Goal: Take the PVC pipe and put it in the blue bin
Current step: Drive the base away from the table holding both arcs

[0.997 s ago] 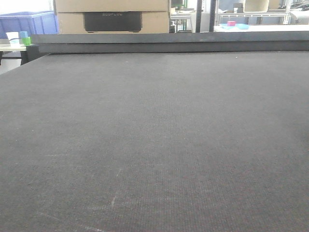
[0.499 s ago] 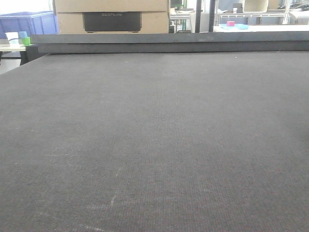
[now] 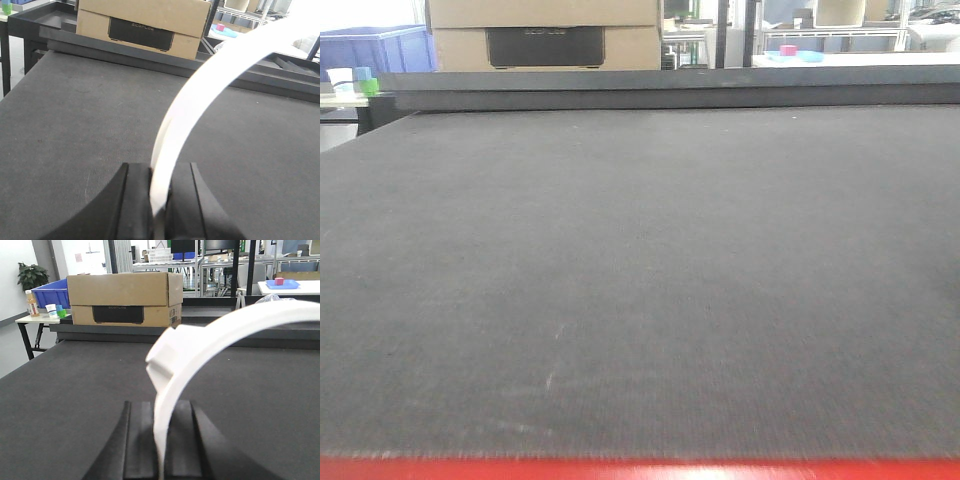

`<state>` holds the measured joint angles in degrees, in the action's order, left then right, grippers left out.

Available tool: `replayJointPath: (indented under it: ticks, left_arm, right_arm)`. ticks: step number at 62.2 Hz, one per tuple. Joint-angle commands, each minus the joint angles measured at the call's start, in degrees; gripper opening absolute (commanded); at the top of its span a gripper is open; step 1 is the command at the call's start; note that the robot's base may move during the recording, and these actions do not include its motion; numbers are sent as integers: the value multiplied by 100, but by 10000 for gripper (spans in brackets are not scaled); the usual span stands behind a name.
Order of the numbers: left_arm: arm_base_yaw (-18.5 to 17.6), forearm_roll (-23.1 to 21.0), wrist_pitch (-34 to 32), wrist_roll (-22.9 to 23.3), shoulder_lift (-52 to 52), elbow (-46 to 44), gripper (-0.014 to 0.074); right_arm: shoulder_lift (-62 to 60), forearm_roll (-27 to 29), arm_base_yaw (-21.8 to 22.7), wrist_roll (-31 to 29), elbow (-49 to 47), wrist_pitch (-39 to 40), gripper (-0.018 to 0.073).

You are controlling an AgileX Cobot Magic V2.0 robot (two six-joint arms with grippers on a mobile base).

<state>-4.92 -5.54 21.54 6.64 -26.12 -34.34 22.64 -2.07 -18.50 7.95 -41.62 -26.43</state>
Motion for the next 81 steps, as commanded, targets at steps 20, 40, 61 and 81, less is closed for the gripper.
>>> replayJointPath:
  ticks: [20,40,61,81]
  left_arm:
    - [23,-15,-160,28,26,-12,-111]
    - [49,-15,-159,28,26,-12,-111]
    - [633,-15,-159,28,26,-12,-111]
    - [702,-15,-159,28,26,-12,-111]
  right_arm:
    - [-35,-89,-5,-34,6,159,-168]
    - [-35,-89,-5,-34,6,159,-168]
    - [-35,-89,-5,-34,6,159,-168]
    - [-35,-89,-5,-34,6,159,-168]
